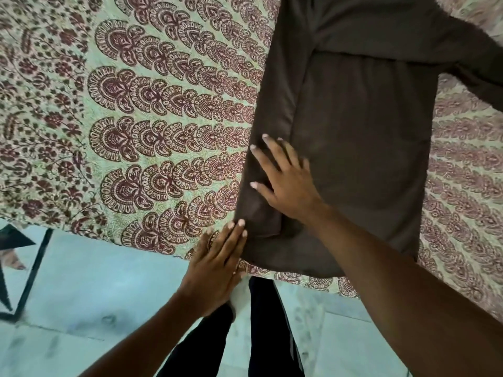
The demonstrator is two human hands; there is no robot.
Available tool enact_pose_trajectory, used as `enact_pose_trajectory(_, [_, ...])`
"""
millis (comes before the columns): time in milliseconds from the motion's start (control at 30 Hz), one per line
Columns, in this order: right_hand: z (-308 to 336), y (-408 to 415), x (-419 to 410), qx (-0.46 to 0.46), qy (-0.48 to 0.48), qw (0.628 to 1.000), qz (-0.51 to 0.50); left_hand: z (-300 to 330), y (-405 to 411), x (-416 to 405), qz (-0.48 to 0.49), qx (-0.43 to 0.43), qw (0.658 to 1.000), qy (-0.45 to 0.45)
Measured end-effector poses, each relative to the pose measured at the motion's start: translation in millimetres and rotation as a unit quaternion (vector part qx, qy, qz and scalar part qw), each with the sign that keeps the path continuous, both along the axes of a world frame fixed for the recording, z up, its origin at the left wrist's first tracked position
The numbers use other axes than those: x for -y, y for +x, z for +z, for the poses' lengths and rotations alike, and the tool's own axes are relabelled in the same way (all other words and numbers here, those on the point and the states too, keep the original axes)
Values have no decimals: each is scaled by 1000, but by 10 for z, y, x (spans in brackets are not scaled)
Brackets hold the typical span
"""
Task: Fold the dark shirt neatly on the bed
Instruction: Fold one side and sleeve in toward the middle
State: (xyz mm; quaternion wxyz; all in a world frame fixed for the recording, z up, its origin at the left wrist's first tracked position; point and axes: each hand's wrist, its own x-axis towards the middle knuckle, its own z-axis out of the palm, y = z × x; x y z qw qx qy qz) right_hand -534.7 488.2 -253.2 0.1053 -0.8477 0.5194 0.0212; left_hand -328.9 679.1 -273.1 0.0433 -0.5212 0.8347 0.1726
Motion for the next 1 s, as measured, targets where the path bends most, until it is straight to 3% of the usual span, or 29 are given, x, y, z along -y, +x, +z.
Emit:
enact_pose_trajectory(67, [-72, -2, -126, -51, 17, 998, 37, 95, -5, -45, 27, -36, 999, 2])
enact_pose_trajectory(167, [-118, -120, -531, -63, 35, 994, 86, 221, -69, 217, 151, -125, 980, -30])
enact_pose_trajectory(267, [-99, -271, -957, -60, 45, 989, 124, 265, -122, 744, 229, -107, 967, -22])
enact_pose_trajectory(367, [-27, -363, -1146, -16, 37, 992, 117, 149, -89, 1132, 166, -37, 985, -12])
enact_pose_trajectory(467, [65, -329, -949, 41, -17, 999, 22, 15, -9, 1192, 72, 6, 997, -22])
enact_pose_trajectory(600, [59, -140, -344, 6, -17, 998, -59, -32, 16, 916, 19, 13, 999, -42])
enact_pose_trajectory(767, [-102, -122, -113, -91, 39, 995, -20, -74, 40, 509, 26, 11, 999, -46])
enact_pose_trajectory(1000, [-59, -340, -949, -30, 32, 999, 27, 68, 15, 366, 65, -48, 996, -31])
